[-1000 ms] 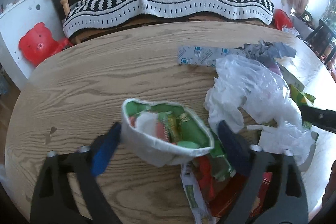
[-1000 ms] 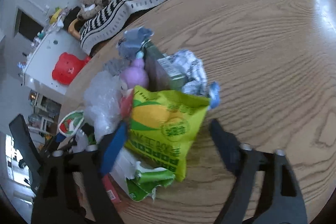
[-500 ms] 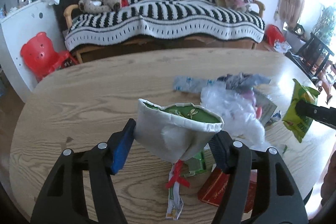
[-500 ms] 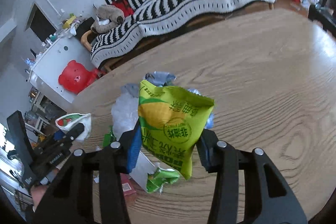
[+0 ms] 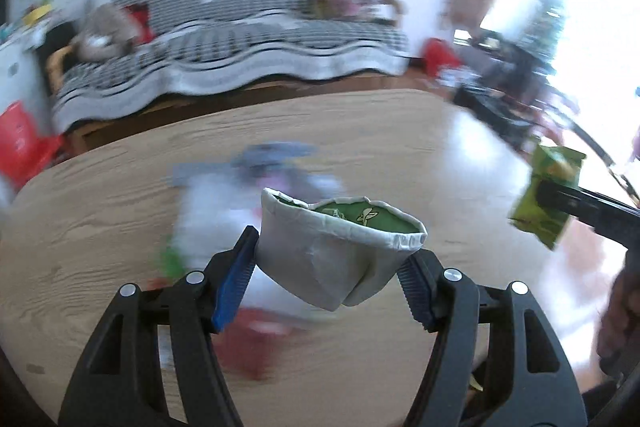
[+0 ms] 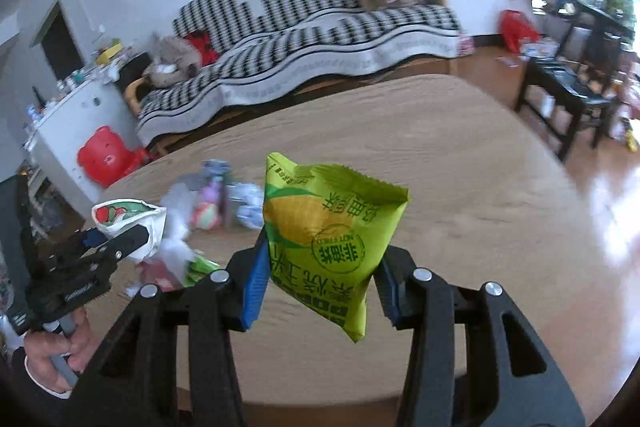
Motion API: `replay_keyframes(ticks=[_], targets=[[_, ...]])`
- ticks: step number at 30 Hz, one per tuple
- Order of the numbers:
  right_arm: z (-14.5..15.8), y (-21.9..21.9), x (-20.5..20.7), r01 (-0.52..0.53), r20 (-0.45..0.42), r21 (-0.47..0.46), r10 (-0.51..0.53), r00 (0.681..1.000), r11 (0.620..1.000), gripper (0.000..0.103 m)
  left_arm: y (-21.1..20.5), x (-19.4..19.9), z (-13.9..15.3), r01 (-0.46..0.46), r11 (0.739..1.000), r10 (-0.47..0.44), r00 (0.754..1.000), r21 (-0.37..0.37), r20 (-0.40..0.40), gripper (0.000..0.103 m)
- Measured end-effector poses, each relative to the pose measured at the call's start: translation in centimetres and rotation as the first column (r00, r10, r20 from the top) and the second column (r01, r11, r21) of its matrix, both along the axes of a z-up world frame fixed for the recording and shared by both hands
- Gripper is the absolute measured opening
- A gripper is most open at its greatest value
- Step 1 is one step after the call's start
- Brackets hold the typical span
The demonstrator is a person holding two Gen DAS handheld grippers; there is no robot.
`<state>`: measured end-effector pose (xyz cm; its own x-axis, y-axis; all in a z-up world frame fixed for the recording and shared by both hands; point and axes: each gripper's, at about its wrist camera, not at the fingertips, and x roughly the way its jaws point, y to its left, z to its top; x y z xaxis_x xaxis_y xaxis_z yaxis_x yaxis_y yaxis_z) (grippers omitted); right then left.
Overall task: Collect trash
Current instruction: 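Carry both items over the black bin and open both tools to drop them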
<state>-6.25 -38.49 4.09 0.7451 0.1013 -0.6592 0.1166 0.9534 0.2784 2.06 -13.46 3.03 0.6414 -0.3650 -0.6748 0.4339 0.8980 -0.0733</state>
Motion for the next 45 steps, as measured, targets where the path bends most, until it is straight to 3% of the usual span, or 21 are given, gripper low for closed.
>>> replay_keyframes(ticks=[4,11,17,21,27,40,41,44,45], targets=[[-0.6,-5.7,-5.2,0.112,-0.020,-0.015,-0.112,0.994,0.994,0.046,-7.3,-4.2,-0.6,0.176,0.984,-0.176,0.984,-0.028,-0.025,0.065],[-4.2,-12.8,-13.6,0.266,-0.102,-0.015,-0.267,0.958,0.964,0.047,-17.8,-10.8,-5.7,0.412,0.911,-0.410,0.902,-0.013,-0.135,0.065],[-9.7,-15.2,-17.2,0.323,-0.271,0.026,-0.304,0.913,0.946,0.047,-21.9,-14.0,-9.7,0.534,0.845,-0.523,0.819,-0.021,-0.236,0.065],[-12.8,-16.2,-18.0,0.331,-0.362,0.081,-0.282,0.889,0.940,0.047,-23.6,-14.8,-12.2,0.567,0.823,-0.548,0.782,-0.026,-0.299,0.065],[-13.9,-16.3,-17.2,0.356,-0.413,0.122,-0.279,0.867,0.926,0.047,-24.2,-14.8,-14.8,0.582,0.813,-0.547,0.763,-0.001,-0.344,0.065],[-13.1,-16.0,-16.4,0.352,-0.397,0.099,-0.287,0.872,0.931,0.048,-25.5,-14.6,-15.0,0.582,0.813,-0.548,0.765,-0.001,-0.338,0.066],[-13.1,-16.0,-16.4,0.356,-0.395,0.096,-0.292,0.871,0.930,0.051,-25.5,-14.6,-15.0,0.583,0.813,-0.549,0.766,0.001,-0.336,0.066],[-12.5,-16.0,-16.4,0.357,-0.379,0.091,-0.299,0.876,0.930,0.072,-25.4,-14.8,-14.9,0.589,0.808,-0.557,0.760,-0.008,-0.335,0.071],[-12.3,-15.9,-16.3,0.353,-0.372,0.085,-0.299,0.879,0.932,0.073,-25.3,-14.8,-14.8,0.589,0.808,-0.558,0.760,-0.010,-0.333,0.076]])
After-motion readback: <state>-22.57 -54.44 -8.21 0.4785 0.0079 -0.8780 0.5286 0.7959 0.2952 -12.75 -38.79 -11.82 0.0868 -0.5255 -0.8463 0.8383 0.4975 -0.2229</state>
